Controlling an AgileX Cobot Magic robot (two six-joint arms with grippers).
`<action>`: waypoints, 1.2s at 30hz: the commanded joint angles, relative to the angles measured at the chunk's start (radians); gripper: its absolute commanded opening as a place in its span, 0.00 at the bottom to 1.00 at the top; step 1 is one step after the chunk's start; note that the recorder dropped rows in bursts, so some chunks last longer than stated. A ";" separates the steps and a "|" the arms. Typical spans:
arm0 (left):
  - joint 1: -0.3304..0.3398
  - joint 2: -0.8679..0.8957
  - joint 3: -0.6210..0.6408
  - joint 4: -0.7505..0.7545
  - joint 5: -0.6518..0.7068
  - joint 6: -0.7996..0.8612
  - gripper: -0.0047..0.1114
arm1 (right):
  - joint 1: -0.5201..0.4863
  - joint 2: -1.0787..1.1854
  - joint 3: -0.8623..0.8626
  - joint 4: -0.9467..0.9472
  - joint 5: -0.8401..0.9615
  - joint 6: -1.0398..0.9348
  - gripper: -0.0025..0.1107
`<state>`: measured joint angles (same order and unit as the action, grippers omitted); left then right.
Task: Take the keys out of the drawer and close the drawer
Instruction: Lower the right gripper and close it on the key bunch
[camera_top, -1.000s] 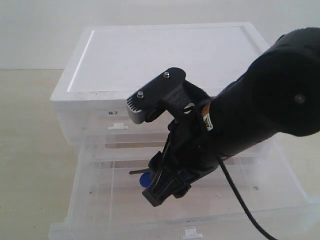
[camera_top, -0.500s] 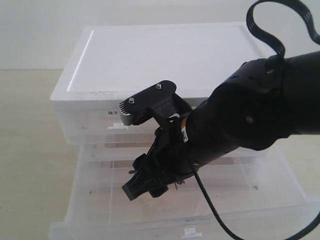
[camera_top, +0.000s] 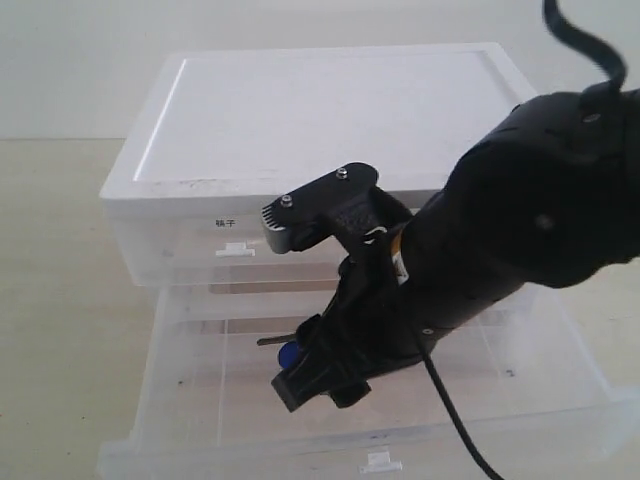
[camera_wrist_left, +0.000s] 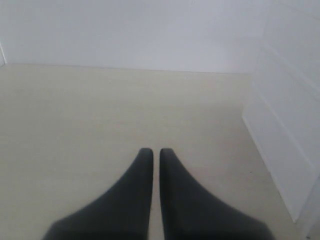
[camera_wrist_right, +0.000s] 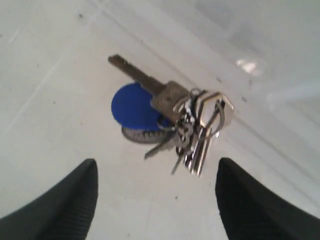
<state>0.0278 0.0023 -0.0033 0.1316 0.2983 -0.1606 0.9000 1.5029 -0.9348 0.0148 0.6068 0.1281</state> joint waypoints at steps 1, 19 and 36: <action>0.002 -0.002 0.003 -0.009 0.001 0.004 0.08 | 0.019 -0.116 0.004 0.070 0.141 0.009 0.55; 0.002 -0.002 0.003 -0.009 0.001 0.004 0.08 | 0.088 -0.007 0.008 -0.132 0.065 0.424 0.55; 0.002 -0.002 0.003 -0.009 0.001 0.004 0.08 | 0.088 0.135 0.008 -0.210 -0.066 0.547 0.55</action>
<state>0.0278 0.0023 -0.0033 0.1316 0.2983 -0.1606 0.9871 1.6105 -0.9337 -0.1457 0.5376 0.6236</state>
